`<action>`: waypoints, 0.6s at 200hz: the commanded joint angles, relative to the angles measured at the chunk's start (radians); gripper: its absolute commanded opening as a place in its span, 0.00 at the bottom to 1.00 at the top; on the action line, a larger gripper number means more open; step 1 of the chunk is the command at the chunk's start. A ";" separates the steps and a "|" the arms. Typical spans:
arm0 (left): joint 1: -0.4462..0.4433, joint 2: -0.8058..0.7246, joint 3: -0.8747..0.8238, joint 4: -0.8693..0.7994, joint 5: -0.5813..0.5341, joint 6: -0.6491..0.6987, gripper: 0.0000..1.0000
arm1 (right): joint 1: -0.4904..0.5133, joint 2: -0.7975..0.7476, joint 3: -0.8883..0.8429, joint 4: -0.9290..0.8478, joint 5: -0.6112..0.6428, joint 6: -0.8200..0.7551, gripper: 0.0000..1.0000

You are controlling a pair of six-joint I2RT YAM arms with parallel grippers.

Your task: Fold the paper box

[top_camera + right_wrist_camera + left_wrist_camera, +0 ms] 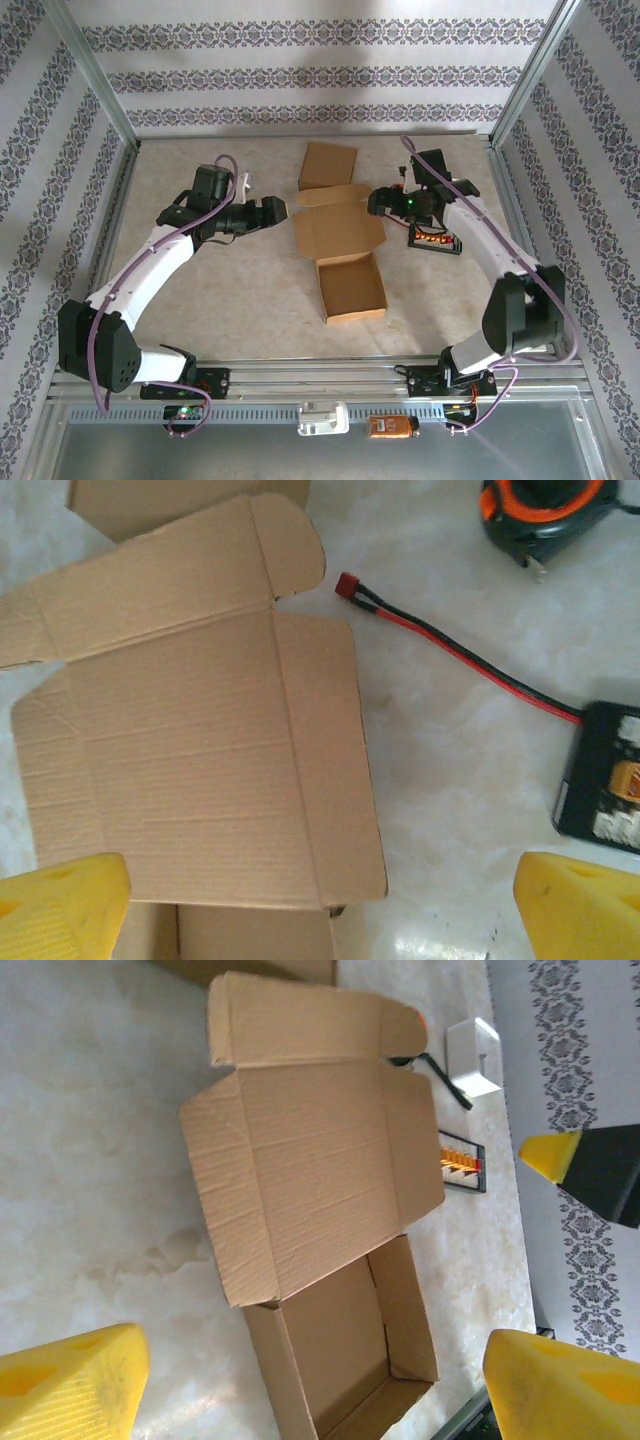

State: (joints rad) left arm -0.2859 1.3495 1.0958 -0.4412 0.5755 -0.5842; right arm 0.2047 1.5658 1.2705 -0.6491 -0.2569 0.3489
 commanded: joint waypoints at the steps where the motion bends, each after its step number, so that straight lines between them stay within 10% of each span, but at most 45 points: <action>1: 0.011 -0.001 -0.029 0.035 0.001 -0.067 0.89 | -0.011 0.104 0.081 0.002 -0.067 -0.101 0.98; 63: 0.013 0.082 -0.054 0.089 -0.055 -0.062 1.00 | 0.002 0.231 0.053 0.088 -0.154 -0.108 0.81; 120: -0.002 0.212 -0.171 0.469 0.068 -0.222 1.00 | -0.012 0.201 -0.052 0.192 -0.175 -0.107 0.53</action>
State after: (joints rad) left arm -0.2859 1.5230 0.9520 -0.1722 0.5926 -0.7341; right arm 0.2043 1.7977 1.2472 -0.5129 -0.3939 0.2508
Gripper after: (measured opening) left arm 0.996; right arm 0.566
